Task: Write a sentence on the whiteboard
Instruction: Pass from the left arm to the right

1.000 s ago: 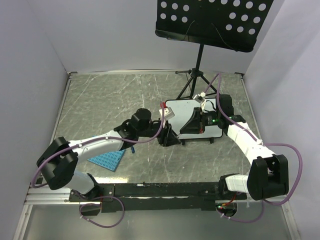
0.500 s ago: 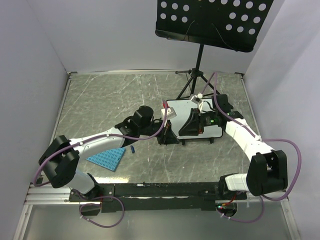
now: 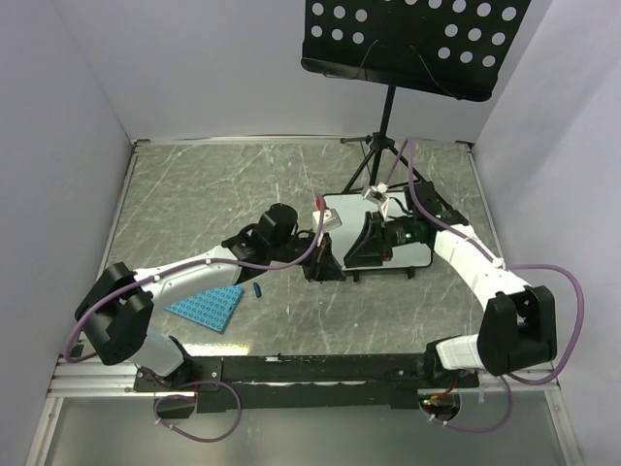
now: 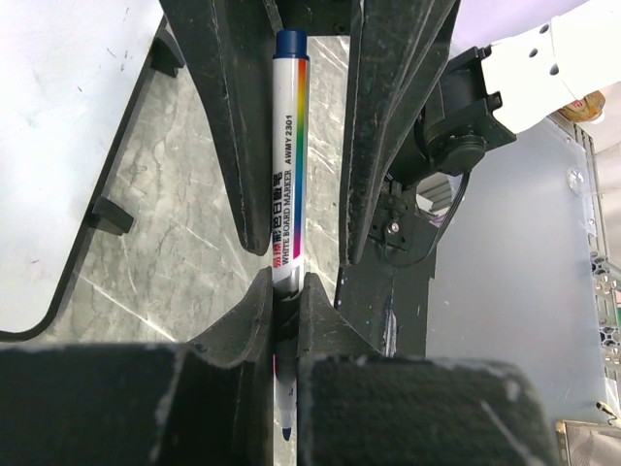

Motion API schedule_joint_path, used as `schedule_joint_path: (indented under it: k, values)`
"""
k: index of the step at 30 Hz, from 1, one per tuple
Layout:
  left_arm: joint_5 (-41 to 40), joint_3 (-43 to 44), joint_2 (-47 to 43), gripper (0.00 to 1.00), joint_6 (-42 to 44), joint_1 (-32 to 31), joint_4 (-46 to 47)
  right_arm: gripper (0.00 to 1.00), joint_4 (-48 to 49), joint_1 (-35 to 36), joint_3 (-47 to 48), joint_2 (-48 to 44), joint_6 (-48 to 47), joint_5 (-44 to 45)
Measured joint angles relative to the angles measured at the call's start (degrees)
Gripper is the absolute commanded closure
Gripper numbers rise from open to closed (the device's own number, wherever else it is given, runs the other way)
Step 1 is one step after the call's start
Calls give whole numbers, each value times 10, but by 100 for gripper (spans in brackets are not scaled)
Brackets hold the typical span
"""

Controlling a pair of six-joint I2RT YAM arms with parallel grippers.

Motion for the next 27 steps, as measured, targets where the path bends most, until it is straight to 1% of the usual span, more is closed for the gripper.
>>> schedule_joint_path:
  k: [10, 16, 17, 19, 20, 22, 23, 25, 26, 27]
  values:
    - [8, 0, 0, 99, 0, 5, -13, 63, -45, 16, 16, 16, -38, 25]
    - [14, 0, 0, 99, 0, 10, -13, 67, -57, 18, 23, 20, -49, 34]
    - [15, 0, 0, 99, 0, 11, -13, 72, -58, 18, 23, 21, -50, 34]
    - [19, 0, 0, 99, 0, 11, -13, 76, -58, 18, 23, 22, -51, 35]
    - [20, 0, 0, 99, 0, 11, -13, 80, -58, 18, 23, 22, -51, 37]
    - [23, 0, 0, 99, 1, 11, -13, 85, -58, 18, 23, 22, -51, 39]
    - [25, 0, 0, 99, 3, 11, -12, 91, -59, 18, 23, 22, -51, 38]
    - [27, 0, 0, 99, 5, 11, -12, 95, -61, 18, 23, 22, -51, 37]
    - [28, 0, 0, 98, 5, 11, -13, 99, -62, 18, 23, 22, -51, 36]
    - [28, 0, 0, 97, 5, 11, -12, 100, -62, 18, 23, 23, -51, 35]
